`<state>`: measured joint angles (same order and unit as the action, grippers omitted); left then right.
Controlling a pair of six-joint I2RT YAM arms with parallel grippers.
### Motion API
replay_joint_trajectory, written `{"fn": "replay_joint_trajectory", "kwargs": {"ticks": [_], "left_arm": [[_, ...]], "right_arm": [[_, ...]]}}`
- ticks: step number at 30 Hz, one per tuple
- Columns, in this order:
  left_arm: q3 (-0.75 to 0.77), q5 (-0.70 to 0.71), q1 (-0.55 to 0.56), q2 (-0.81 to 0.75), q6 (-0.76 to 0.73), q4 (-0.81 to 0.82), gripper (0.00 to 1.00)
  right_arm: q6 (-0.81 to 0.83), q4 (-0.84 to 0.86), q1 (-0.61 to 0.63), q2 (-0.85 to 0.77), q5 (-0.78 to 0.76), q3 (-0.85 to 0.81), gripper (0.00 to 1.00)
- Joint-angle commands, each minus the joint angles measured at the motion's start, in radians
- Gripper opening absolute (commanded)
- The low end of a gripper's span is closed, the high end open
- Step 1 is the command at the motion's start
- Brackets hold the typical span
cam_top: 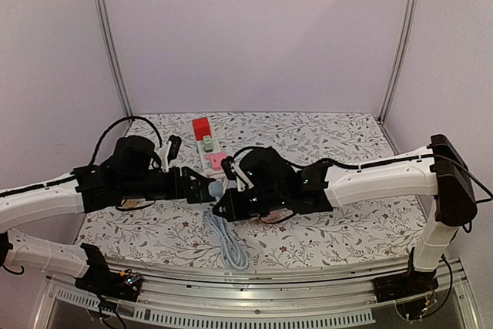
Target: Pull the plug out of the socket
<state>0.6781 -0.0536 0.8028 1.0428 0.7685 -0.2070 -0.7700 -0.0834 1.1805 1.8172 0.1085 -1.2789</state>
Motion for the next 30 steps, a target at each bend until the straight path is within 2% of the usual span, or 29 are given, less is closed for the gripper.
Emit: {"fn": "replay_joint_trajectory", "kwargs": {"ticks": [1, 13, 30], "left_arm": [[-0.005, 0.182, -0.019, 0.031, -0.151, -0.202, 0.09], [0.036, 0.311, -0.007, 0.097, -0.155, -0.282, 0.06], [0.047, 0.121, -0.033, 0.01, 0.036, -0.15, 0.08]], "right_arm": [[-0.024, -0.119, -0.048, -0.112, -0.097, -0.018, 0.0], [0.0, -0.166, -0.051, -0.181, -0.142, -0.03, 0.0], [0.009, -0.166, -0.051, -0.136, -0.12, -0.02, 0.0]]}}
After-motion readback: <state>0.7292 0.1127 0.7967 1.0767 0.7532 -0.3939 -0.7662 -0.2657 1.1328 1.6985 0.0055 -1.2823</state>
